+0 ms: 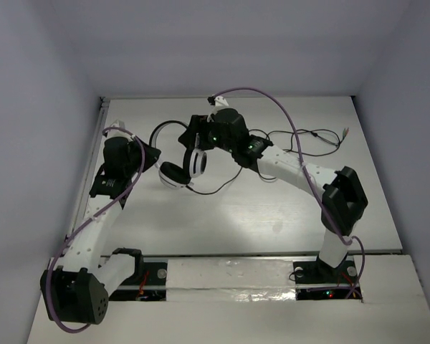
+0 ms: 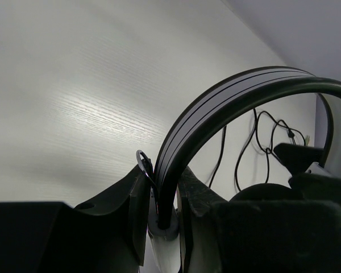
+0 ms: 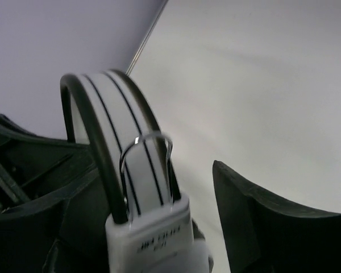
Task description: Wrap the headphones
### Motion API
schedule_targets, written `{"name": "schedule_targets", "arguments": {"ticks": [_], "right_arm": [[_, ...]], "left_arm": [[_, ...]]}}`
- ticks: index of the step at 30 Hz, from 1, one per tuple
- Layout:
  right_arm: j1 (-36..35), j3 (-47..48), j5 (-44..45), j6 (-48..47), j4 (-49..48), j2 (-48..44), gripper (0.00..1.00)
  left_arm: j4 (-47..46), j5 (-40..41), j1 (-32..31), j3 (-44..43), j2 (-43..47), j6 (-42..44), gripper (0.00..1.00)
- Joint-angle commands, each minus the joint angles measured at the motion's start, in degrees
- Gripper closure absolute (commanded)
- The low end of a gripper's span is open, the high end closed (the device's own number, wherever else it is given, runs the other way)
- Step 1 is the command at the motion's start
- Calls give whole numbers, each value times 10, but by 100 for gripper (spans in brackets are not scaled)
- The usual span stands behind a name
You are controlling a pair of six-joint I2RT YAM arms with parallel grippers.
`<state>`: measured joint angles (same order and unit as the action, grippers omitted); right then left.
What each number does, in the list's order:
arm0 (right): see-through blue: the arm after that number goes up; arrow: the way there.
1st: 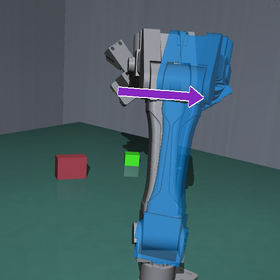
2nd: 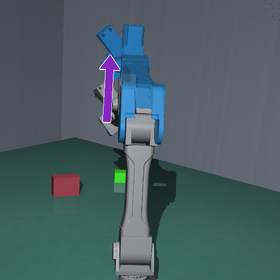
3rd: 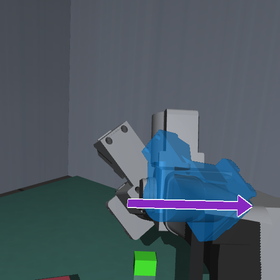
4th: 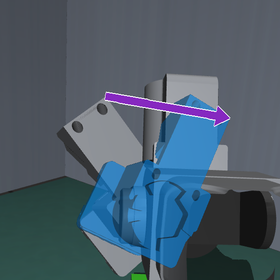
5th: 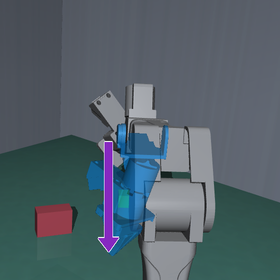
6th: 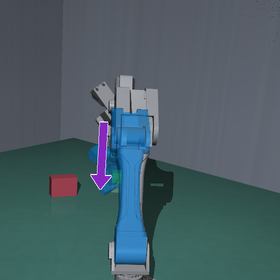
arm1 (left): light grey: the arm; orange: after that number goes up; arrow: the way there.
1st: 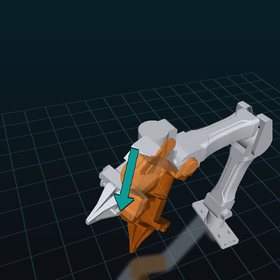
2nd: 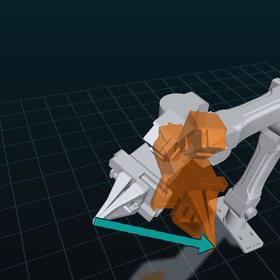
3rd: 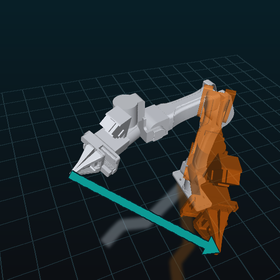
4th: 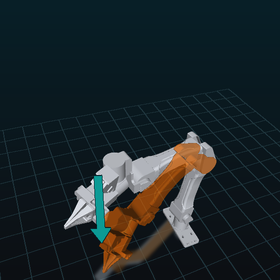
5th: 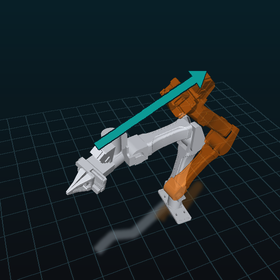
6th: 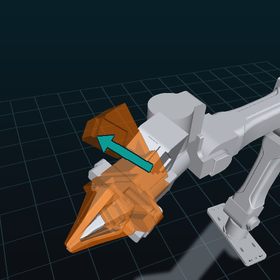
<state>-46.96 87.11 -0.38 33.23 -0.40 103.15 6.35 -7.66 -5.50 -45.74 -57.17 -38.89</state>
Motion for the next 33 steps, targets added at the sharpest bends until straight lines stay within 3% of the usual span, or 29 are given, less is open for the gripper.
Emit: {"name": "schedule_targets", "arguments": {"ticks": [1, 2, 3, 5, 6, 8, 9, 11, 12, 15, 24, 28, 33], "right_arm": [[-2, 46, 23, -30, 2, 9, 26], [-2, 47, 22, -33, 19, 13, 33], [-2, 46, 19, -33, 18, 13, 60], [-2, 42, 11, -38, 18, 12, 83], [-2, 41, 8, -43, 21, 8, 100], [-2, 59, -12, -72, 53, 8, 100], [-2, 67, -15, -83, 66, 9, 100], [3, 82, -40, -106, 95, 8, 100], [3, 84, -48, -110, 104, 8, 100], [33, 88, -96, -127, 130, 8, 100], [64, 121, -262, -192, 206, 37, 100], [69, 154, -311, -193, 229, 63, 100], [69, 181, -362, -191, 242, 74, 100]], "left_arm": [[-57, -35, -9, 1, 35, -25, 100], [-57, -38, -9, 4, 37, -24, 100], [-57, -39, -9, 6, 43, -22, 100], [-55, -41, -9, 8, 44, -16, 100], [-56, -46, -9, 11, 44, -14, 100], [-58, -59, -9, 13, 40, -1, 100], [-59, -63, -9, 13, 36, 4, 86], [-56, -67, -9, 12, 33, 17, 67], [-51, -61, -9, 9, 32, 30, 48], [-42, -52, -9, 2, 38, 59, 30], [-42, -113, -16, -34, -7, 137, 32], [-50, -120, -60, -44, -18, 179, 36], [-21, -60, -88, -70, -43, 211, 39]]}}
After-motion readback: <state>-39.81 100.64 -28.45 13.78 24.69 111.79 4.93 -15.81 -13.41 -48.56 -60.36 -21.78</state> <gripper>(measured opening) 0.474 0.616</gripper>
